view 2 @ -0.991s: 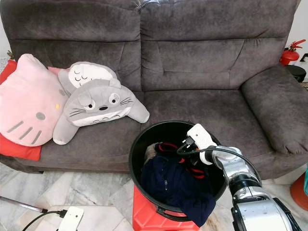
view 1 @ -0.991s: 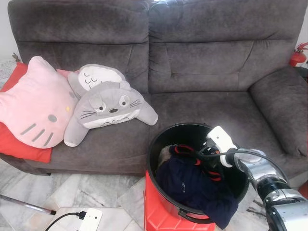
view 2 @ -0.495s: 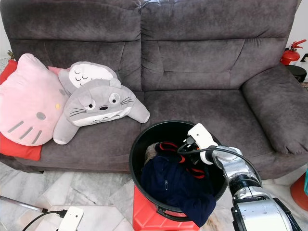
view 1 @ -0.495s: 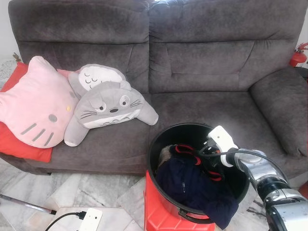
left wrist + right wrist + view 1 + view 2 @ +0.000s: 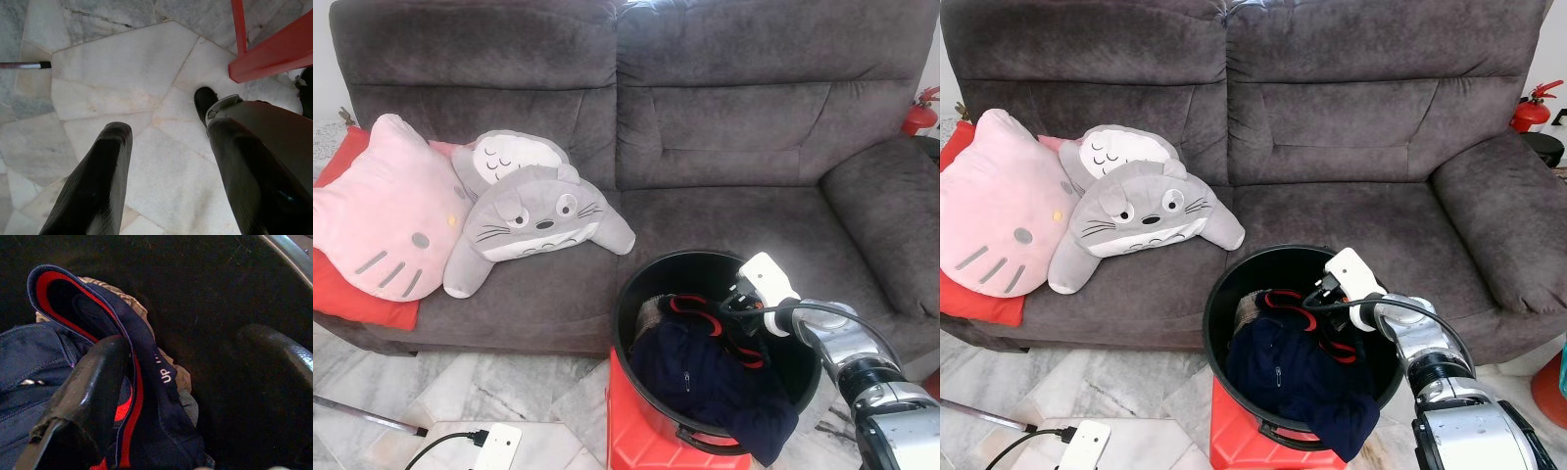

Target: Hang hanger

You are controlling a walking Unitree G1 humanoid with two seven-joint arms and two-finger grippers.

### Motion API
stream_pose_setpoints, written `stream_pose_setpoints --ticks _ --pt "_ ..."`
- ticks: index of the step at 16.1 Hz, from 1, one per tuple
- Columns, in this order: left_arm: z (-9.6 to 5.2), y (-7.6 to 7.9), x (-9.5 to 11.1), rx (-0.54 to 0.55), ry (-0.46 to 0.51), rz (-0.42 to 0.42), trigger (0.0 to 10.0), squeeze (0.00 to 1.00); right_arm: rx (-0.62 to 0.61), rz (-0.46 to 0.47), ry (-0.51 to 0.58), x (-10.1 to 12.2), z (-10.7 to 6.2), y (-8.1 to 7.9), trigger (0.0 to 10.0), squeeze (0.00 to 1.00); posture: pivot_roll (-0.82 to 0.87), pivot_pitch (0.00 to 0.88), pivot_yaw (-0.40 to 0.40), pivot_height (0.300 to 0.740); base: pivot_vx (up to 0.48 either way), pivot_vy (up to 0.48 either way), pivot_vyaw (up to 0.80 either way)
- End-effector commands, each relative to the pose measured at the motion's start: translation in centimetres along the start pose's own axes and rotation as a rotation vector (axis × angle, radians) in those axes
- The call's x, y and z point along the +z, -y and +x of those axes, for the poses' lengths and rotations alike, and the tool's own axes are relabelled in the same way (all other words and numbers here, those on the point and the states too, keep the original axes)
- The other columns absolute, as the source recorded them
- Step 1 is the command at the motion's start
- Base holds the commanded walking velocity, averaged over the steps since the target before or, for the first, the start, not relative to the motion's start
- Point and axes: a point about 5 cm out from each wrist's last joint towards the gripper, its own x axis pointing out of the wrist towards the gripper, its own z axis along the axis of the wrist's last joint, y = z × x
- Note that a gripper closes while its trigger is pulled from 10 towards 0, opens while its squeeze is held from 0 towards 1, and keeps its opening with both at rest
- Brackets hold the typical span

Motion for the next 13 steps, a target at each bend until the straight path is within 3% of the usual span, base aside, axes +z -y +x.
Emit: stream_pose_setpoints --ticks 1,10,13 --pt "-0.1 -0.1 -0.6 0.005 -0.018 -0.005 10.0 0.0 -0.009 0.003 -0.001 0.0 0.0 0.1 10.0 0.0 -0.08 0.04 0.044 0.74 0.0 0.0 0.0" --pt "-0.1 -0.4 -0.7 0.008 -0.022 -0.001 10.0 0.0 -0.068 0.004 -0.047 -1.1 0.0 0.0 10.0 0.0 -0.08 0.044 0.051 0.74 0.0 0.0 0.0" --pt "-0.1 -0.4 -0.7 0.008 -0.023 0.002 10.0 0.0 -0.047 -0.01 -0.091 -2.2 0.2 -0.7 10.0 0.0 -0.08 0.046 0.051 0.74 0.0 0.0 0.0"
